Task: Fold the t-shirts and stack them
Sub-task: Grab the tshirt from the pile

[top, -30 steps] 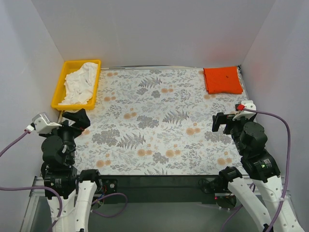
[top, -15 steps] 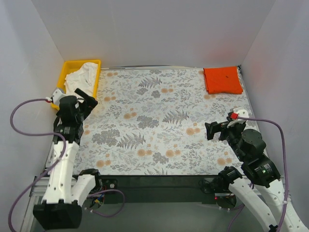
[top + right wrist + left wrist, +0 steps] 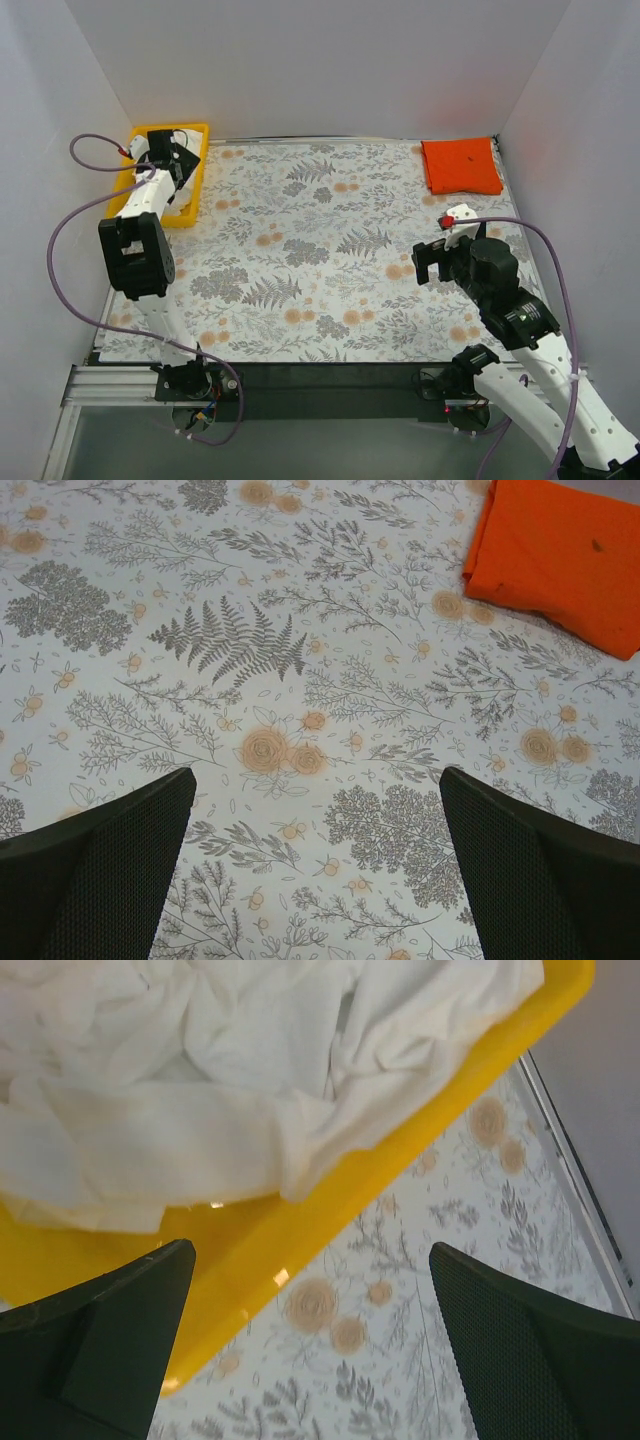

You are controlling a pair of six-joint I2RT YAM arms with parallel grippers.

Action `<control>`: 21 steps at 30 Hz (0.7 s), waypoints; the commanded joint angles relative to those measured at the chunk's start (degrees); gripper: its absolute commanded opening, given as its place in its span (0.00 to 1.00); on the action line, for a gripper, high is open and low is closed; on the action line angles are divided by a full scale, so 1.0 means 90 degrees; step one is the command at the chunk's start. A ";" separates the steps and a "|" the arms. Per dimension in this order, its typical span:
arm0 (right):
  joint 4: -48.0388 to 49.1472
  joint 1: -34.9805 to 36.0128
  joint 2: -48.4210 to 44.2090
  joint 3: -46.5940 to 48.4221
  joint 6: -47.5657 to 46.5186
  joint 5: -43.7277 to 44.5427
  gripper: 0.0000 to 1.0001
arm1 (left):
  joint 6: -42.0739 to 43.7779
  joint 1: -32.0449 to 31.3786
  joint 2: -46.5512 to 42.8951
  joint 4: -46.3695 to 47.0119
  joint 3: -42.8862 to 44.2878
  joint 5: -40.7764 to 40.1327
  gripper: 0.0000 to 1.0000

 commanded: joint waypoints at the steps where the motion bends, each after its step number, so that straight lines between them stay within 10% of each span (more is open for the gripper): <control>1: 0.0166 0.0038 0.0212 0.0438 -0.0104 -0.0160 0.98 | -0.0018 0.0191 0.0789 -0.0233 0.1269 -0.0529 0.98; 14: -0.0088 0.0038 0.0895 0.0438 0.0345 0.0406 0.98 | 0.0128 0.0464 0.3164 -0.0684 0.2876 -0.0765 0.98; 21: -0.0127 0.0038 0.1277 0.0536 0.0336 0.0387 0.98 | 0.0372 0.0494 0.3360 -0.0664 0.2769 -0.0365 0.28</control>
